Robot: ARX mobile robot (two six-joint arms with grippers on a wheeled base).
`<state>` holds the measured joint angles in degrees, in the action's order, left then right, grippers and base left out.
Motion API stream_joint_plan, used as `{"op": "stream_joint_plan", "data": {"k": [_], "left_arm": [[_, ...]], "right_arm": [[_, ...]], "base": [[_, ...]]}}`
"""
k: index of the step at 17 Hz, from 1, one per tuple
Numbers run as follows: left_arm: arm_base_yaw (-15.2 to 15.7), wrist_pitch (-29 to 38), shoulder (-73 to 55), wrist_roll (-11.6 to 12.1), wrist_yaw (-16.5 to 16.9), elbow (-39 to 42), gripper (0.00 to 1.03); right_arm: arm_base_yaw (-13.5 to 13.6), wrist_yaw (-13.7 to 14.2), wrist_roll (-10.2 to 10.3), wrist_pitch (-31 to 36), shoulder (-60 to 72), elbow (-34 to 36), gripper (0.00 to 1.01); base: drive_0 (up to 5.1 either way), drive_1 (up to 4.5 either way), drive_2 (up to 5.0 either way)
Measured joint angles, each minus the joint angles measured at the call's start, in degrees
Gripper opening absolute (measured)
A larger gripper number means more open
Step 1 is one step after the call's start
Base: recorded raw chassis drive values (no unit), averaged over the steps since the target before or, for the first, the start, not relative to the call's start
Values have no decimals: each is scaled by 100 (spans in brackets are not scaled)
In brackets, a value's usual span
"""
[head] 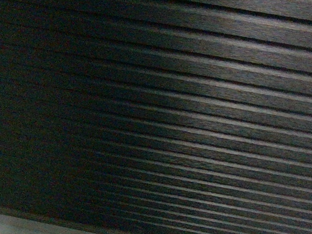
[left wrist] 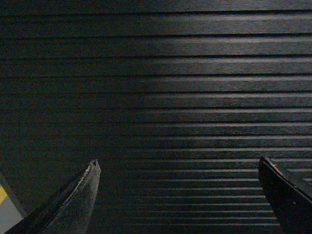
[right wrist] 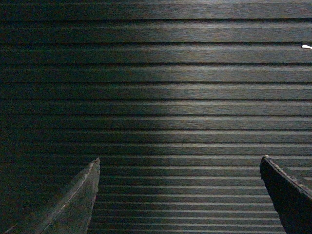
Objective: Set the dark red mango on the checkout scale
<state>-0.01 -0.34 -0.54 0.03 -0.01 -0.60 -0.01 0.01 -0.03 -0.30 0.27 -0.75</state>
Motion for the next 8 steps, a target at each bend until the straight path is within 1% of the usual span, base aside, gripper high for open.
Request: {"op": "stream_joint_plan", "data": {"k": [8], "left_arm": [[0,0,0,0,0,0,98]], "right_arm": [[0,0,0,0,0,0,98]], "base": [[0,0,0]]}}
